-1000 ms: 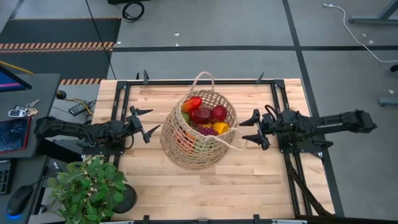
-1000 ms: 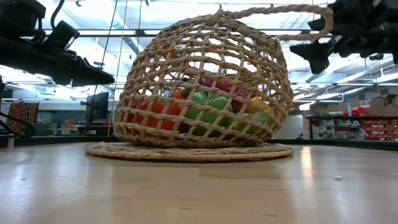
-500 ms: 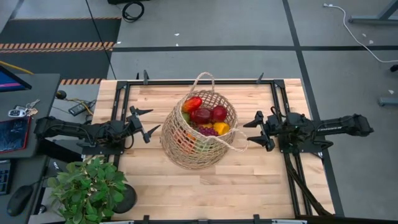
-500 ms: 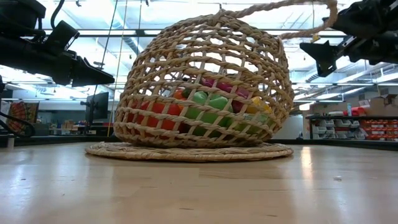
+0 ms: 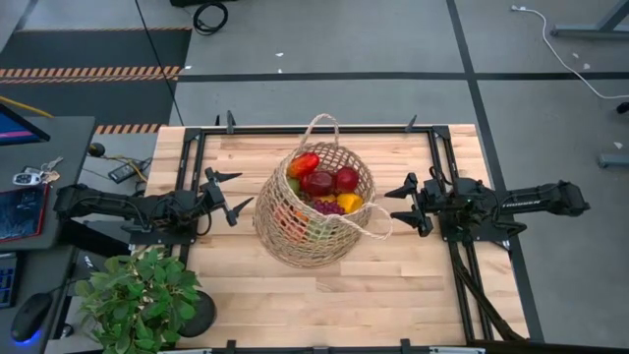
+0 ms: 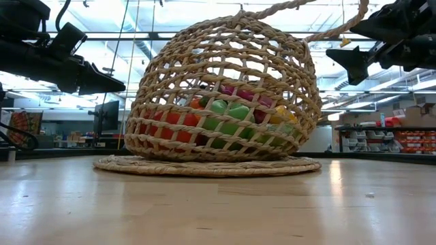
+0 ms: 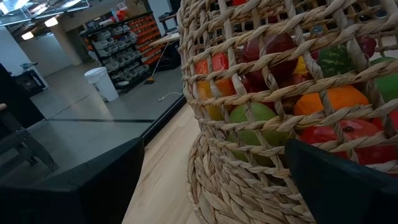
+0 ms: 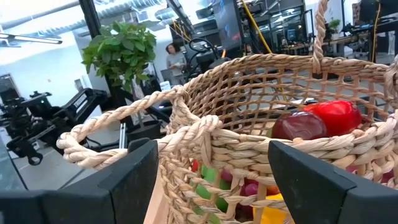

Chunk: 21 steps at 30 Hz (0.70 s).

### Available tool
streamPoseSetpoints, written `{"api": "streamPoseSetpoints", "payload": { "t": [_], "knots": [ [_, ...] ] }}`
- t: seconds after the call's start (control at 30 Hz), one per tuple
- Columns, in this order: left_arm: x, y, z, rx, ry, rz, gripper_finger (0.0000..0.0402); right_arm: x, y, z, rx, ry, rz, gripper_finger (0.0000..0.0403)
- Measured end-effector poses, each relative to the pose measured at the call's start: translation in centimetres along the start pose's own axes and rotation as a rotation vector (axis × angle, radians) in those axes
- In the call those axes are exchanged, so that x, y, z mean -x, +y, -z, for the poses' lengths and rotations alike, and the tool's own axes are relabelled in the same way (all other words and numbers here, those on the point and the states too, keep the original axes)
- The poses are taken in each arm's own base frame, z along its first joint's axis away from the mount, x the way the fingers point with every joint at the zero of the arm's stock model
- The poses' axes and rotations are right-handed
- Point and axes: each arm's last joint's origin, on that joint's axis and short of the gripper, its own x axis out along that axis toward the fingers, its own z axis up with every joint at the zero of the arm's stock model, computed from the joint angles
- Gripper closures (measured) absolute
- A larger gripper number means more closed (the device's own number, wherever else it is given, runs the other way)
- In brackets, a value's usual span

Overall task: Build produce basket
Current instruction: Return to Home Position

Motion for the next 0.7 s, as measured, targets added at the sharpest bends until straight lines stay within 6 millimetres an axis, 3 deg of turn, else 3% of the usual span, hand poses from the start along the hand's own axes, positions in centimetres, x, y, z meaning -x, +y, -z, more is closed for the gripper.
{"api": "streamPoseSetpoints", "payload": {
  "t": [0.47, 0.7],
  "knots": [
    [0.00, 0.00, 0.00, 0.001, 0.000, 0.000, 0.0008, 0.00, -0.01, 0.00, 0.000, -0.001, 0.003, 0.0096],
    [0.00, -0.09, -0.08, 0.186, -0.010, 0.036, 0.0008, 0.00, -0.01, 0.00, 0.000, -0.001, 0.003, 0.0096]
  ]
}}
